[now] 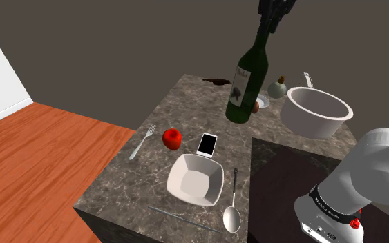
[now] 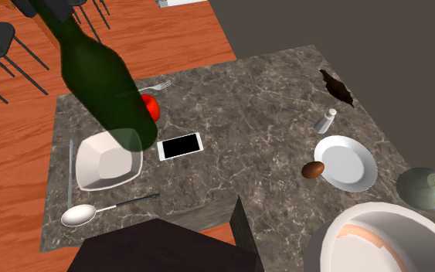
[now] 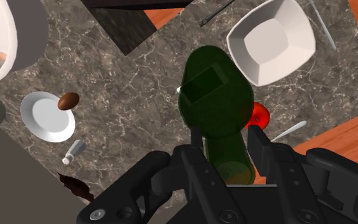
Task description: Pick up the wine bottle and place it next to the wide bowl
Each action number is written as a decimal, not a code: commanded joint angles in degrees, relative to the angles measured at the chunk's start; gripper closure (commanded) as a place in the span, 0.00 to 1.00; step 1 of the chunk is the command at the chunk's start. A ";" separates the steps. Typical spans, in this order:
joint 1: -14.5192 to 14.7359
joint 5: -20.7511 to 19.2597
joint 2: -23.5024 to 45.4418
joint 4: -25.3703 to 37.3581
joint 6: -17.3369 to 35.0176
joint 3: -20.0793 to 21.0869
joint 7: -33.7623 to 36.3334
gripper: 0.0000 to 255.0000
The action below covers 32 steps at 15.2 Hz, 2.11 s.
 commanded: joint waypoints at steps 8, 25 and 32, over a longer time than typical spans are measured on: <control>0.32 0.43 -3.41 -10.16 6.82 -0.05 -0.01 1.00; 0.88 1.12 -7.33 -26.53 19.28 0.29 0.20 1.00; 1.08 1.38 -7.97 -32.39 24.49 0.58 0.36 1.00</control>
